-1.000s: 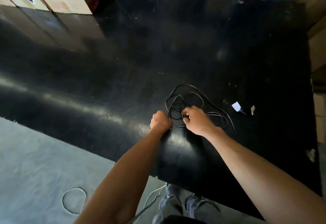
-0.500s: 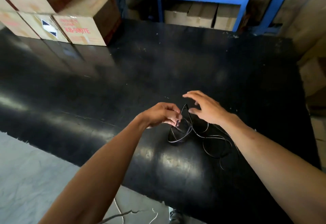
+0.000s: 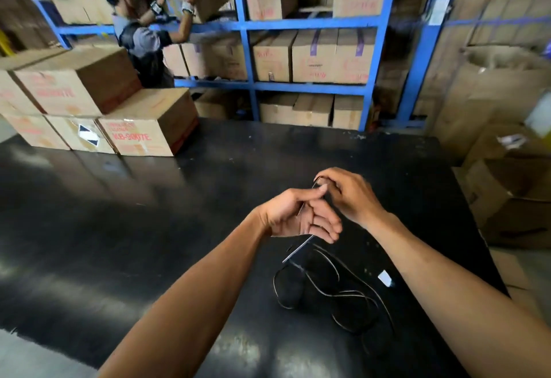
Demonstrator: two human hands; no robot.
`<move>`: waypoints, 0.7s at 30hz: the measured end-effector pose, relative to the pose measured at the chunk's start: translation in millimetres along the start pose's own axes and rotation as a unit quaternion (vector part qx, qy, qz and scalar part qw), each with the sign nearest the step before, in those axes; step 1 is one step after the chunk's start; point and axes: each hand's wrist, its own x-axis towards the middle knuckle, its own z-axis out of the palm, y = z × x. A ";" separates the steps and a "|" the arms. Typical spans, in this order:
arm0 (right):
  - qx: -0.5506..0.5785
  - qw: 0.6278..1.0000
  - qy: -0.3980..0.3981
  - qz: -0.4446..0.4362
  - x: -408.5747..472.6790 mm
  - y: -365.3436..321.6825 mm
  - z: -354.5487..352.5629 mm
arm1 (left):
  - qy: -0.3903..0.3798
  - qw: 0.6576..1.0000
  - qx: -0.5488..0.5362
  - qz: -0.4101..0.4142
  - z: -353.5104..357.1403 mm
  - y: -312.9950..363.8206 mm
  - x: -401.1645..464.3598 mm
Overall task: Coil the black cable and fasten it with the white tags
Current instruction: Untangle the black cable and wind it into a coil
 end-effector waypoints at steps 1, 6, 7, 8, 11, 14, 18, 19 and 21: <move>0.012 1.000 -0.020 0.021 1.0 2.9 -3.5 | -0.012 1.000 0.009 0.014 6.3 7.9 4.5; 0.190 0.969 -0.061 0.144 -12.3 10.6 4.3 | -0.042 0.990 0.021 0.134 24.4 61.7 21.4; 0.178 0.969 -0.051 0.161 -18.6 14.9 8.9 | -0.033 0.985 0.034 0.165 24.9 76.7 22.3; 0.199 0.962 -0.053 0.178 -25.0 16.8 12.2 | -0.014 0.981 0.046 0.190 24.1 92.0 22.0; 0.288 0.934 -0.061 0.201 -39.6 19.5 11.4 | 0.086 0.967 0.036 0.235 10.7 129.7 16.9; 0.338 0.917 -0.042 0.208 -46.4 23.1 -8.9 | 0.170 0.957 0.017 0.235 -15.6 145.5 2.9; 0.411 0.891 0.053 0.183 -34.0 20.6 -67.7 | 0.218 0.965 0.078 0.124 -45.6 135.1 -15.7; 0.413 0.894 0.069 0.157 -25.6 15.3 -85.7 | 0.216 0.968 0.104 0.080 -47.4 128.4 -15.4; 0.400 0.908 0.076 0.101 -3.7 -0.2 -118.7 | 0.185 0.972 0.145 -0.016 -42.4 115.3 -8.1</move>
